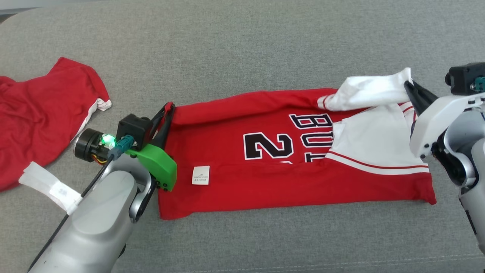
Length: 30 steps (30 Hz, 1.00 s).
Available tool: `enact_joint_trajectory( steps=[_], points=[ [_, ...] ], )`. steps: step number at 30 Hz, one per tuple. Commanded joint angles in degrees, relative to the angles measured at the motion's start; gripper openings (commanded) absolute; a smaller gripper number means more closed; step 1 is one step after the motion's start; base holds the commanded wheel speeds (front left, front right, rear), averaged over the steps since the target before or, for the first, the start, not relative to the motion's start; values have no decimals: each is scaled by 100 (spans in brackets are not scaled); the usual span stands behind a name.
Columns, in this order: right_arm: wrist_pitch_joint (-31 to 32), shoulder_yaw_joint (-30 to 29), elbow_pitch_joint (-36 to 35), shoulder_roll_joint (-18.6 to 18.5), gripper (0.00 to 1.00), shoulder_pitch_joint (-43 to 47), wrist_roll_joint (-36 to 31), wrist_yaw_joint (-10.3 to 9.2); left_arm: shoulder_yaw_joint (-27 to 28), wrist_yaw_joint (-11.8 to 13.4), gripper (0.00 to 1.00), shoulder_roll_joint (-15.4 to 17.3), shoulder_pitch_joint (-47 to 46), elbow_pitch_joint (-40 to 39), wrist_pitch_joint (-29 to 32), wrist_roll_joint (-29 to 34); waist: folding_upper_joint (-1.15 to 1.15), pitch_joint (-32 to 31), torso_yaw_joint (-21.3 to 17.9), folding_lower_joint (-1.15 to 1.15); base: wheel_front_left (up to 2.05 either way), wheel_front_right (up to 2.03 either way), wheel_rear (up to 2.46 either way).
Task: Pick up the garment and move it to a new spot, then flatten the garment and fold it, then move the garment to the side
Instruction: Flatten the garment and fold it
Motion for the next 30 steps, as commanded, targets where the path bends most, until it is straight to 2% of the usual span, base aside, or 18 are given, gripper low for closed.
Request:
enact_joint_trajectory(
  steps=[1, 9, 16, 17, 18, 19, 20, 21, 25, 30],
  points=[
    [66, -19, -126, -28, 0, 207, 78, -7, 41, -8, 0, 59, 143, -98, -34, 71, 0, -73, -64, 0, 0, 0, 0],
    [449, -206, -859, 75, 0, 1089, 305, -7, 479, 41, 0, 96, 719, -374, -33, 327, 0, -176, -123, 0, 0, 0, 0],
    [606, -348, -1312, 182, 0, 1721, 285, -7, 816, -61, 0, 6, 1002, -388, -34, 522, 0, -229, -161, 0, 0, 0, 0],
    [619, -356, -1352, 198, 0, 1777, 264, -7, 865, -78, 6, -10, 1021, -378, -34, 550, 0, -231, -166, 0, 0, 0, 0],
    [615, -349, -1400, 216, 0, 1845, 240, -6, 920, -100, 36, -35, 1042, -365, -34, 561, 0, -234, -172, 0, 0, 0, 0],
    [608, -333, -1418, 223, 0, 1899, 213, -6, 960, -105, 58, -50, 1053, -357, -34, 587, 0, -235, -178, 0, 0, 0, 0],
    [643, -312, -1410, 229, 78, 1976, 183, -6, 1041, -99, 100, -85, 1071, -354, -34, 591, 0, -236, -183, 0, 0, 0, 0],
    [654, -300, -1394, 242, 100, 2032, 149, -6, 1100, -99, 100, -116, 1096, -351, -34, 596, 0, -241, -187, 0, 0, 0, 0],
    [623, -253, -1372, 296, 100, 2148, 9, -6, 1481, -91, 100, -280, 1283, -376, -34, 450, 0, -262, -197, 0, 0, 0, 0],
    [483, -467, -1400, 431, 100, 2283, -12, -6, 2341, -115, 100, -616, 1768, -882, -33, 231, 0, -348, -165, 0, 0, 0, 0]
  ],
)
